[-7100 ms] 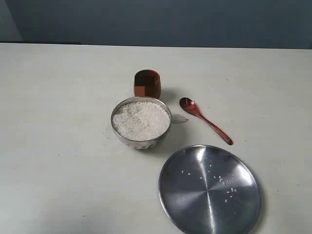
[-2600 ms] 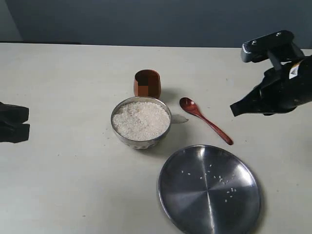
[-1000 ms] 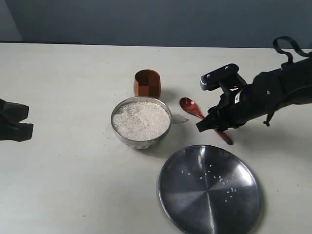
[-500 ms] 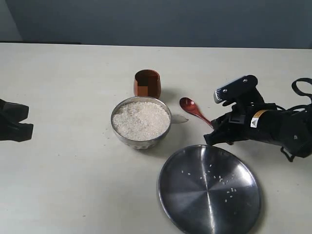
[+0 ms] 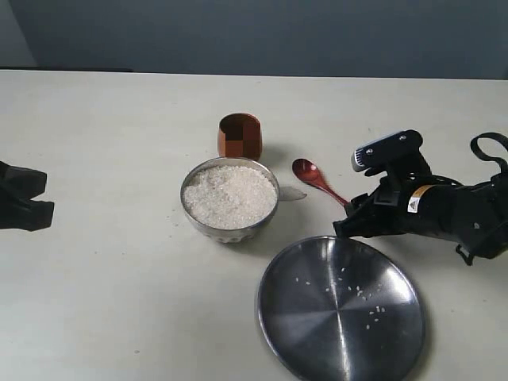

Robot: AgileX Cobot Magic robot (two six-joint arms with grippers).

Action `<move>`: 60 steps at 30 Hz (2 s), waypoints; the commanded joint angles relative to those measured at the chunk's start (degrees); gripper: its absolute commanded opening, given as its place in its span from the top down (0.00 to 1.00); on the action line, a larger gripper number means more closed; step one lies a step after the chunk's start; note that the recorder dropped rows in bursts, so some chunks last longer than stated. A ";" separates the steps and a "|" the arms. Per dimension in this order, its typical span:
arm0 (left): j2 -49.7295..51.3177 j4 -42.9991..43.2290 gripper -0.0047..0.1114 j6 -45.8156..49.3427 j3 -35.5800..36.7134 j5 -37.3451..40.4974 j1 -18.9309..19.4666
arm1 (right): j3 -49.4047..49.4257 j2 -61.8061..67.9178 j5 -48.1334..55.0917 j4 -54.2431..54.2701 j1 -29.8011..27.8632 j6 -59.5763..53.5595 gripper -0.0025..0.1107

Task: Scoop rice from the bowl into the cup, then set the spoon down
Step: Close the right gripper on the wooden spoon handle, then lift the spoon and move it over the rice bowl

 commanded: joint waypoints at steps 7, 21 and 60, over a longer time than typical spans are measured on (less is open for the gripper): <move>0.06 0.09 0.96 0.05 -0.07 0.09 -0.18 | 0.29 2.39 0.39 0.17 -0.29 0.27 0.54; 0.06 0.09 0.96 0.05 -0.07 0.09 -0.18 | 0.29 3.70 1.42 0.17 -0.29 0.41 0.54; 0.06 -0.13 0.96 0.05 -0.07 -0.15 -0.18 | -29.69 -12.03 63.45 -30.69 19.32 3.45 0.98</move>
